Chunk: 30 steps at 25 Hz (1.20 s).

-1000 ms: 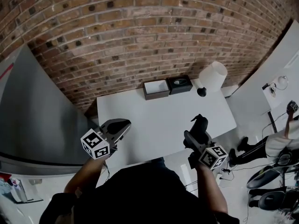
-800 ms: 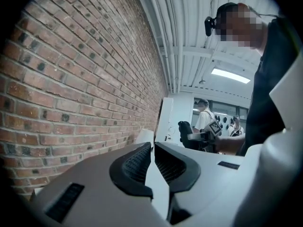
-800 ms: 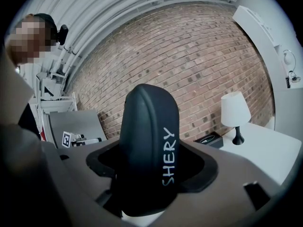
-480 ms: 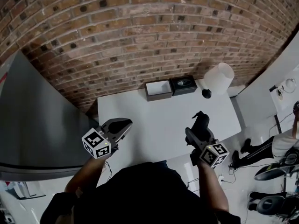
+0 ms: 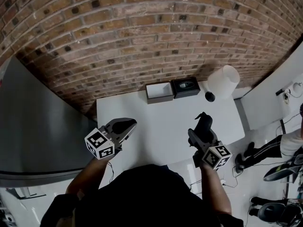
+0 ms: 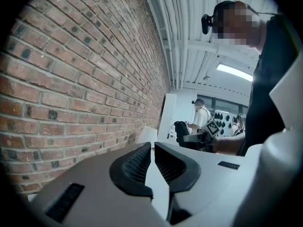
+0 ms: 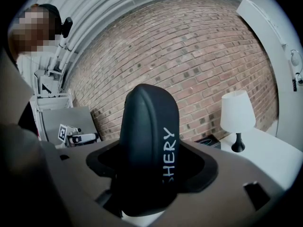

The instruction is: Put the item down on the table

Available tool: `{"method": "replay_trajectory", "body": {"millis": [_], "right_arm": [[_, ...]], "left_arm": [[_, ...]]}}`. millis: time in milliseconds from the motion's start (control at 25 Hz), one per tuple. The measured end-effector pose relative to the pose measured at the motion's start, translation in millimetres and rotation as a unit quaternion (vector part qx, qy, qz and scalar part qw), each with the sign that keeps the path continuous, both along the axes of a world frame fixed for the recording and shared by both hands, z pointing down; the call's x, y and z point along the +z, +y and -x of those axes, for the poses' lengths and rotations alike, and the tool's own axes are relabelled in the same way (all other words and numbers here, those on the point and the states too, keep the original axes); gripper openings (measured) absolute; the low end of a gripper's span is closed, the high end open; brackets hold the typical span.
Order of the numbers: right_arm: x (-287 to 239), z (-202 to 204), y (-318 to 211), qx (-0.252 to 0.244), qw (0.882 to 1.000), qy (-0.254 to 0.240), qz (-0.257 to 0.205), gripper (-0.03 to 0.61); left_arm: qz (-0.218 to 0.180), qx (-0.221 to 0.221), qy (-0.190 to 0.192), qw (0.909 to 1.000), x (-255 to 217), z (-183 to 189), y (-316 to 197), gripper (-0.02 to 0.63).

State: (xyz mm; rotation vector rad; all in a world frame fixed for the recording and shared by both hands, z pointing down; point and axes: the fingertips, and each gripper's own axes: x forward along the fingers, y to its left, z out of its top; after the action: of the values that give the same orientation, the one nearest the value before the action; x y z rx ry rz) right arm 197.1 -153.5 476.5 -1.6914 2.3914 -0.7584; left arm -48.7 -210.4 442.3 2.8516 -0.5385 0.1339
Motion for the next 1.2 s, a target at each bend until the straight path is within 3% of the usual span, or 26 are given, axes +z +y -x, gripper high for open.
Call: {"method": "replay_trajectory", "body": {"millis": [640,1200], "right_arm": [[12,-27,-18,-0.005,1.0,-0.003,0.012,0.341],[58,-33,-28,-0.012,0.998,0.014,0.056,0.341]], "left_arm": [[0.008,-0.004,-0.005,0.9999,7,-25,-12,0.041],[0.014,-0.018,-0.011,0.9997,14,-14,-11,0.041]]}}
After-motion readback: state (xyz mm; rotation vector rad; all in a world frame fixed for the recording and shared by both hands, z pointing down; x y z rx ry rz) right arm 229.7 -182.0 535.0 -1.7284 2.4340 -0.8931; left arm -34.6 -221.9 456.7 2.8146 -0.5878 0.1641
